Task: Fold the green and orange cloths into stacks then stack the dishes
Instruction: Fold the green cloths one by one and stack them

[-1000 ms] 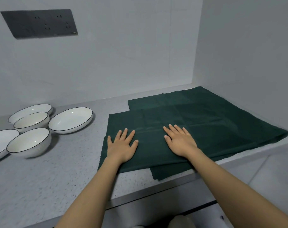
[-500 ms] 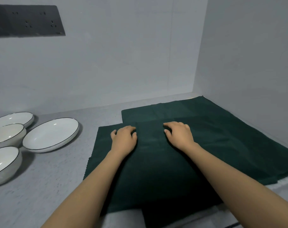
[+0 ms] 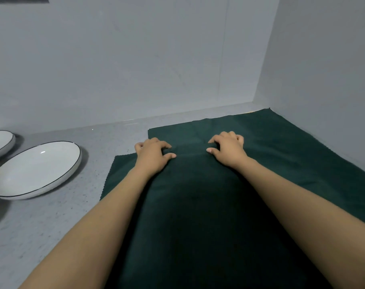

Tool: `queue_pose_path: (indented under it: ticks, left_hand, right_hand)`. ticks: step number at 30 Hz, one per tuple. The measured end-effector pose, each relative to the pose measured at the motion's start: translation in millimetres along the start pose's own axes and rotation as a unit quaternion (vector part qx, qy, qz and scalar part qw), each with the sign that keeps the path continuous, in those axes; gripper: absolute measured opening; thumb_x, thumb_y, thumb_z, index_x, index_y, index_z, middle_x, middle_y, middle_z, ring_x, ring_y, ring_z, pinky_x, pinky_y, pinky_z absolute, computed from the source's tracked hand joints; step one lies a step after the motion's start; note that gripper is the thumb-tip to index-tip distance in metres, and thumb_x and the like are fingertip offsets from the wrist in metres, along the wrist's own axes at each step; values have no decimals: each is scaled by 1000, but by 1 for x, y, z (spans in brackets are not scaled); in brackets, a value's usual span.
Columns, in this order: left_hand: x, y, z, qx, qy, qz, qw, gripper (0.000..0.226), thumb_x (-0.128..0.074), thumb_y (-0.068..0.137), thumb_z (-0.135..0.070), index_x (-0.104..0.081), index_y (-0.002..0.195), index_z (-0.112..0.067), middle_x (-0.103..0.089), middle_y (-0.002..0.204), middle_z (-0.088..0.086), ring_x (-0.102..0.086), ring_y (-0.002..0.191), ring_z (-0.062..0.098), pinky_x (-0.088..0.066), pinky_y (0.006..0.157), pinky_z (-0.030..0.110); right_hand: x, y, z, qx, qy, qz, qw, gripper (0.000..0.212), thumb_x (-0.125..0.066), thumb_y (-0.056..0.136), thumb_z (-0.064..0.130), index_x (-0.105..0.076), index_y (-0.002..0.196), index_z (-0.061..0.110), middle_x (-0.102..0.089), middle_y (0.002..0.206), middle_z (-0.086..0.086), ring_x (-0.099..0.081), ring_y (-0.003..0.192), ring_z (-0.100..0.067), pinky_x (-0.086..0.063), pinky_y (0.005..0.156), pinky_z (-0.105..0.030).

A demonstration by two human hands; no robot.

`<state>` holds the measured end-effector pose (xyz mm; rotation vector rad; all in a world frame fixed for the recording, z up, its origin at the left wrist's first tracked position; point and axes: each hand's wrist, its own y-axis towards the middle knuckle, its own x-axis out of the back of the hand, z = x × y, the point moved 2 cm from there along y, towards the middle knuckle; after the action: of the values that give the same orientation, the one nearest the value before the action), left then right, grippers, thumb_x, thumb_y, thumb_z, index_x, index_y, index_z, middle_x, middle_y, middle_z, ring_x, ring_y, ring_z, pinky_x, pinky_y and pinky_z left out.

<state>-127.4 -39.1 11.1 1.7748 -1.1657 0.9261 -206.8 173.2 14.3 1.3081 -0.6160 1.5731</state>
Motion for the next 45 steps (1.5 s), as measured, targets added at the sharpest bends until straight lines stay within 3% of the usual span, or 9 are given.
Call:
queue_pose_path:
  ticks: [4, 8, 11, 16, 20, 22, 29, 41, 45]
  left_hand:
    - [15, -12, 0, 27, -117, -28, 992, 18, -69, 82, -41, -60, 72, -29, -61, 93, -9, -49, 104, 17, -17, 85, 26]
    - [36, -43, -2, 37, -135, -11, 990, 21, -72, 80, -42, -59, 66, -33, -64, 80, -14, -38, 113, 24, -20, 75, 20]
    - [61, -79, -8, -11, -79, -25, 997, 20, -74, 76, -45, -62, 65, -34, -65, 74, -12, -39, 104, 21, -21, 80, 23]
    - [89, -141, -12, -82, 2, -44, 996, 18, -74, 76, -45, -62, 68, -34, -61, 74, -16, -53, 82, 13, -17, 85, 26]
    - [96, -200, -5, -90, -30, -37, 995, 9, -74, 78, -37, -72, 73, -30, -65, 80, -18, -59, 83, 10, -28, 95, 30]
    - [91, -223, 1, -104, -42, -31, 993, 3, -74, 79, -35, -75, 78, -32, -66, 81, -21, -61, 85, 7, -36, 98, 38]
    - [67, -276, 3, -103, -55, -40, 992, 14, -66, 87, -36, -75, 99, -36, -68, 109, -17, -56, 107, 7, -34, 102, 37]
    - [57, -300, 0, -71, -13, -9, 997, 27, -54, 94, -39, -65, 118, -35, -55, 135, -9, -42, 128, 12, -26, 107, 35]
    - [60, -300, -3, -58, -10, 9, 998, 41, -44, 88, -57, -67, 115, -37, -56, 133, -10, -42, 128, 11, -25, 105, 32]
  right_hand:
    - [16, -15, -2, 3, 69, -56, 996, 13, -58, 90, 37, -65, 89, 25, -51, 90, 8, -45, 104, -17, -15, 88, -27]
    - [40, -45, -4, 37, 88, -71, 993, 11, -62, 88, 37, -70, 83, 31, -65, 87, 12, -52, 95, -13, -14, 88, -24]
    - [61, -80, -2, 73, 79, -92, 990, 10, -64, 87, 37, -73, 86, 34, -70, 91, 15, -54, 95, -12, -14, 89, -23]
    - [79, -146, 6, 114, 39, -110, 987, 11, -66, 85, 34, -75, 92, 31, -70, 96, 17, -53, 95, -14, -19, 92, -24]
    - [73, -209, 15, 152, 65, -111, 980, 10, -74, 79, 26, -77, 89, 25, -74, 96, 8, -63, 91, -21, -47, 87, -39]
    - [65, -234, 15, 159, 72, -108, 979, 11, -76, 78, 23, -77, 88, 25, -74, 97, 4, -67, 93, -21, -51, 84, -42]
    - [38, -279, 3, 94, 105, -75, 987, 15, -70, 84, 24, -76, 98, 24, -70, 110, 5, -60, 113, -11, -31, 96, -17]
    - [26, -296, 3, 83, 139, -97, 982, 17, -69, 84, 18, -75, 101, 19, -70, 111, -3, -60, 115, -17, -32, 101, -24]
    - [27, -295, 2, 85, 133, -95, 983, 16, -70, 84, 19, -75, 99, 19, -70, 109, -2, -61, 113, -18, -35, 99, -25]
